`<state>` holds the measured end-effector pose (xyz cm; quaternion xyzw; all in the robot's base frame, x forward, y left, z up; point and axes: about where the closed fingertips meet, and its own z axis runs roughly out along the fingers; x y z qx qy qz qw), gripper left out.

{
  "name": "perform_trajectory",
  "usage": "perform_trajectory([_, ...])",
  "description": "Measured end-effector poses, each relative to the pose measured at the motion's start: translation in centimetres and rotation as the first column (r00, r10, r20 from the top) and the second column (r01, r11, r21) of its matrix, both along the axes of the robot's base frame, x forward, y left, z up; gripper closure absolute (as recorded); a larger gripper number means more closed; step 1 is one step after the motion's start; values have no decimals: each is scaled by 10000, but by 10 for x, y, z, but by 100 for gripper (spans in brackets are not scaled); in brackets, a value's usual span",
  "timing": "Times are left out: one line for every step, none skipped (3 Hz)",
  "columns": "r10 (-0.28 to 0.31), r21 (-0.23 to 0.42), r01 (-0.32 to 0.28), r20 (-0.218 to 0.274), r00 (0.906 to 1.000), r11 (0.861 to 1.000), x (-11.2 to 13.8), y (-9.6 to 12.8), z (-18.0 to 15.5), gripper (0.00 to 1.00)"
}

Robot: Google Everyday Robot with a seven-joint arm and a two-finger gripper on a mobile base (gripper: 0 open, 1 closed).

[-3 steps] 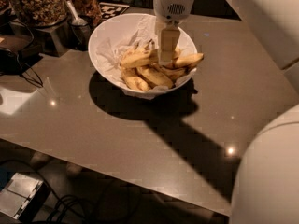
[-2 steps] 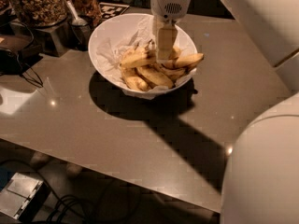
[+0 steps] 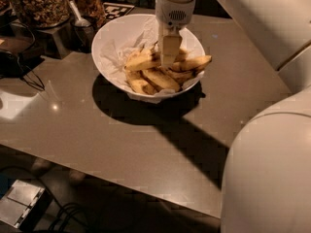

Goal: Pick banana from white bowl

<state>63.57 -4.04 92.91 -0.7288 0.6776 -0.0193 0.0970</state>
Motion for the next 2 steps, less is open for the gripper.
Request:
perform_trajectory([-22, -67, 20, -290, 9996, 10000, -3, 0, -13, 44])
perform_trajectory([-3, -174, -4, -371, 9993, 9998, -6, -1, -21, 61])
